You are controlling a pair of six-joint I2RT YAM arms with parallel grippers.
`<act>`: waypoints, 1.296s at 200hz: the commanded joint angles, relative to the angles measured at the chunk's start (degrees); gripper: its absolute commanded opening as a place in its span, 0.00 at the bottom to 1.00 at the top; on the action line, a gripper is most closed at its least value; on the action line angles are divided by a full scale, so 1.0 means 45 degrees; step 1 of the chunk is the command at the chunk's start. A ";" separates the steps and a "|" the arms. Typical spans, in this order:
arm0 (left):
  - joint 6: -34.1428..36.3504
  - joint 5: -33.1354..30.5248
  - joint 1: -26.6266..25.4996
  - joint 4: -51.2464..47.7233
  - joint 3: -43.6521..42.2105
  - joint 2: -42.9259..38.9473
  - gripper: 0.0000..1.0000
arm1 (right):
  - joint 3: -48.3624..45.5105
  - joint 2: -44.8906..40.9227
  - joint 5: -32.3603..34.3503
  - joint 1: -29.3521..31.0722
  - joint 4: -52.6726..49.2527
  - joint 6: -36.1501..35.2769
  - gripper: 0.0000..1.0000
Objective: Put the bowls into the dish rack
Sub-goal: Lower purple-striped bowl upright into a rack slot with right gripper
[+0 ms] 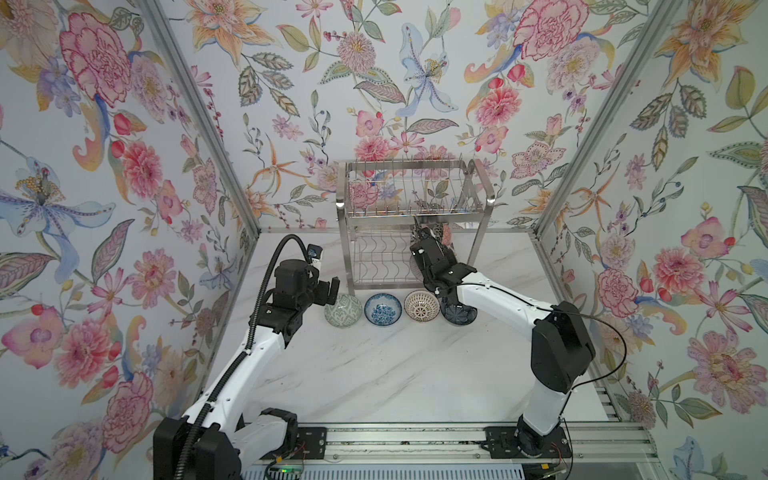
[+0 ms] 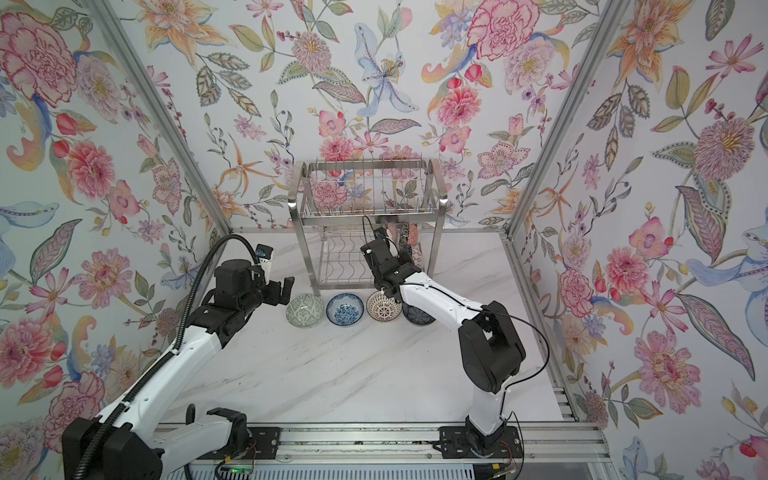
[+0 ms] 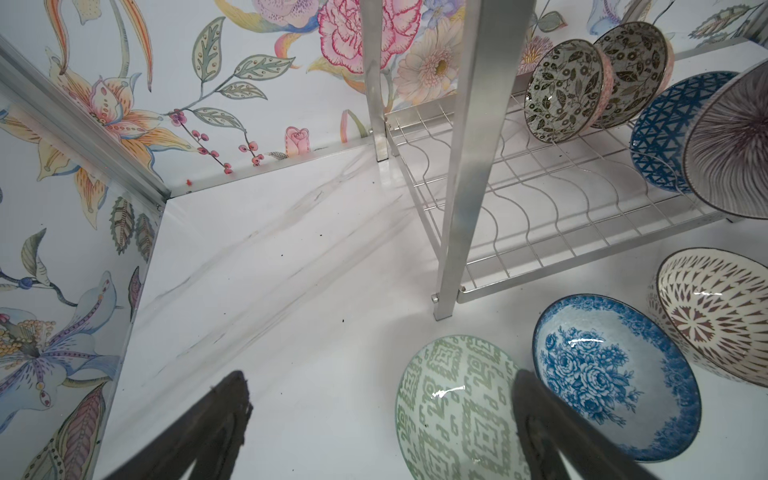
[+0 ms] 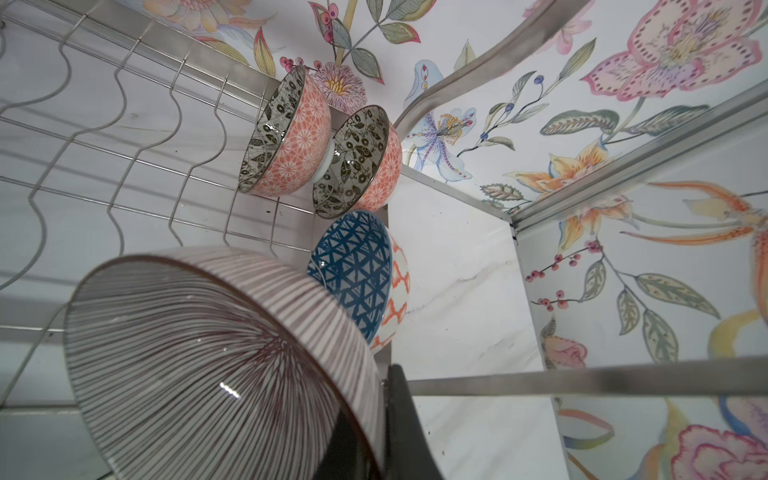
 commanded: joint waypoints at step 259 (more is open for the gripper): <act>-0.0119 0.1412 0.0218 0.0825 -0.0631 -0.0746 0.99 | 0.3191 0.6058 0.4863 -0.0127 0.6700 -0.8326 0.00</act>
